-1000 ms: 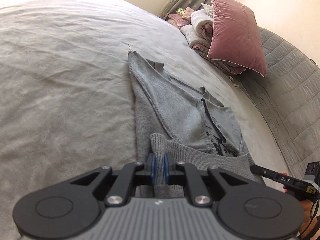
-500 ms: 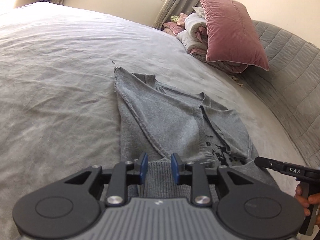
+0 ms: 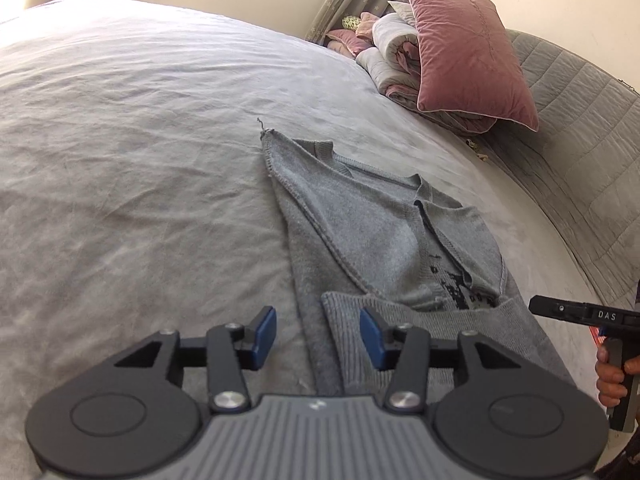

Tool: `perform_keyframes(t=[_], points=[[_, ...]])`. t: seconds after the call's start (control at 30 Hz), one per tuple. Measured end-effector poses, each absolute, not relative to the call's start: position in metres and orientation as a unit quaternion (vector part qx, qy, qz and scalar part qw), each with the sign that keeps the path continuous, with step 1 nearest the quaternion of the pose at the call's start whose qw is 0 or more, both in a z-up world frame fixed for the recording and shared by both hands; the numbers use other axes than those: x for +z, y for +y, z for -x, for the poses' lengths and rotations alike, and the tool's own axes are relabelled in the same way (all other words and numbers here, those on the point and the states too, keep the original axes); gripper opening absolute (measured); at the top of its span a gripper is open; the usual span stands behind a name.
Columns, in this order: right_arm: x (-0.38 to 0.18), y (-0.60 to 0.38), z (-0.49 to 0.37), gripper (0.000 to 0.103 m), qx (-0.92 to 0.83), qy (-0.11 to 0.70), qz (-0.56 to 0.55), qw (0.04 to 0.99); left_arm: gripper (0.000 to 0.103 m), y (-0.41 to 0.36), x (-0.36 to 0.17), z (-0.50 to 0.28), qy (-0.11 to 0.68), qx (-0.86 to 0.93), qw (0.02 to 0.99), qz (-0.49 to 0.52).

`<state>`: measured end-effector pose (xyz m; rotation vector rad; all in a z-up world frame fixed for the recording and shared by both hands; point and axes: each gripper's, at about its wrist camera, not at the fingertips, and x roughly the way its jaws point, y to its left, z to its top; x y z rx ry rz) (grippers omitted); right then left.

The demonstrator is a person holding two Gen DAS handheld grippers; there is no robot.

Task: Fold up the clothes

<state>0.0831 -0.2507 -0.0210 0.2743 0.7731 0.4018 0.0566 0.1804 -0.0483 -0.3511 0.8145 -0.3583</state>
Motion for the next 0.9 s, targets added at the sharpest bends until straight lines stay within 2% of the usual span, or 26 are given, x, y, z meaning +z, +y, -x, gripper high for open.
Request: perform_keyframes(t=[0.4, 0.57, 0.9], points=[[-0.033, -0.321, -0.050, 0.046, 0.237, 0.467, -0.257, 0.812, 0.053, 0.234, -0.073, -0.020, 0.473, -0.280, 0.776, 0.311], [-0.046, -0.331, -0.042, 0.046, 0.262, 0.506, -0.300, 0.765, 0.053, 0.235, -0.085, -0.017, 0.481, -0.296, 0.746, 0.352], [-0.057, -0.320, -0.047, 0.046, 0.312, 0.523, -0.338, 0.718, 0.050, 0.199, -0.092, -0.019, 0.484, -0.347, 0.728, 0.340]])
